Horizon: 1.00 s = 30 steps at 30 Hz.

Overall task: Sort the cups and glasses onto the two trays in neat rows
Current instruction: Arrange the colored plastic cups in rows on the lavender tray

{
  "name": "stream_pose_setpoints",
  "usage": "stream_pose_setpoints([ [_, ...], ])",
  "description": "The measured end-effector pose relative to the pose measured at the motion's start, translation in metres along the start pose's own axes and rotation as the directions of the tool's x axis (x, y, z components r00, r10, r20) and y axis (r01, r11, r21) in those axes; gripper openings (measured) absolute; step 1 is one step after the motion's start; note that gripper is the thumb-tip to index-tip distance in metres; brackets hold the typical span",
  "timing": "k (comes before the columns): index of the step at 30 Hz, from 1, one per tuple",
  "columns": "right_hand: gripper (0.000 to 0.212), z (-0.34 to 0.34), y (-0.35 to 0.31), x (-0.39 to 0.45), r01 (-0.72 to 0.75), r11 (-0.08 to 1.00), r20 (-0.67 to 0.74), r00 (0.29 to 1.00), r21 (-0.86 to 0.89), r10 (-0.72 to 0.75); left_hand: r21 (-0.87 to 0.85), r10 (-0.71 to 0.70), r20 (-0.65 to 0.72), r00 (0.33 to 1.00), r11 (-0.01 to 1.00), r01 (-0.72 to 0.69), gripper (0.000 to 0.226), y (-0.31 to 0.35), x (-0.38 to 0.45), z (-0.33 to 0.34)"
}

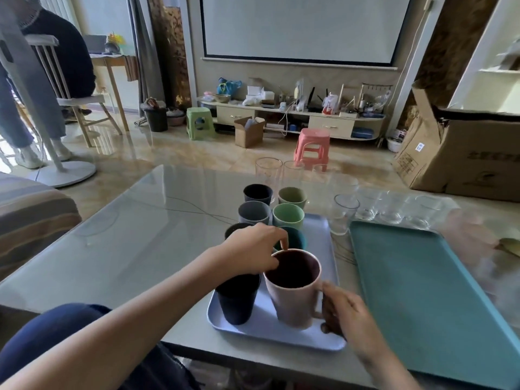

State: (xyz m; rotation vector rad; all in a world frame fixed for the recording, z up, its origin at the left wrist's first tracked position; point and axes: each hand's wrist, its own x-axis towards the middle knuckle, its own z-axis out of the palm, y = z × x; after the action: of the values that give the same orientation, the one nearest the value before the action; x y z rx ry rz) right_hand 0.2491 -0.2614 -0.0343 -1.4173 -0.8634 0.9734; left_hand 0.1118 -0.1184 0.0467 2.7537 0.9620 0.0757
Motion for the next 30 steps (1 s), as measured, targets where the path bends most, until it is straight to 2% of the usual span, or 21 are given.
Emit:
stream_pose_setpoints([
  [4, 0.058, 0.002, 0.027, 0.007, -0.123, 0.992, 0.001, 0.992, 0.029, 0.123, 0.085, 0.018, 0.056, 0.998, 0.996, -0.022, 0.032, 0.000, 0.005, 0.013],
  [8, 0.051, 0.007, 0.033, 0.008, -0.131, 0.991, 0.023, 0.991, 0.020, 0.130, 0.056, 0.028, 0.066, 0.997, 0.998, -0.031, 0.031, -0.003, 0.007, 0.016],
  [14, 0.054, 0.013, 0.037, 0.005, -0.151, 0.988, 0.088, 0.984, -0.045, 0.154, 0.052, 0.049, 0.078, 0.996, 0.997, -0.053, 0.029, -0.007, 0.012, 0.015],
  [20, 0.058, 0.013, 0.036, 0.003, -0.169, 0.985, 0.108, 0.979, -0.035, 0.172, 0.001, 0.040, 0.112, 0.993, 0.999, -0.040, 0.030, -0.008, 0.013, 0.014],
  [25, 0.047, 0.012, 0.034, -0.001, -0.159, 0.987, 0.101, 0.982, -0.025, 0.160, -0.045, 0.021, 0.139, 0.990, 0.999, -0.015, 0.030, -0.011, 0.013, 0.016],
  [30, 0.044, 0.000, 0.027, 0.001, -0.087, 0.994, 0.047, 0.995, -0.065, 0.090, -0.202, 0.035, 0.167, 0.985, 0.979, 0.000, 0.012, -0.019, 0.015, 0.014],
])
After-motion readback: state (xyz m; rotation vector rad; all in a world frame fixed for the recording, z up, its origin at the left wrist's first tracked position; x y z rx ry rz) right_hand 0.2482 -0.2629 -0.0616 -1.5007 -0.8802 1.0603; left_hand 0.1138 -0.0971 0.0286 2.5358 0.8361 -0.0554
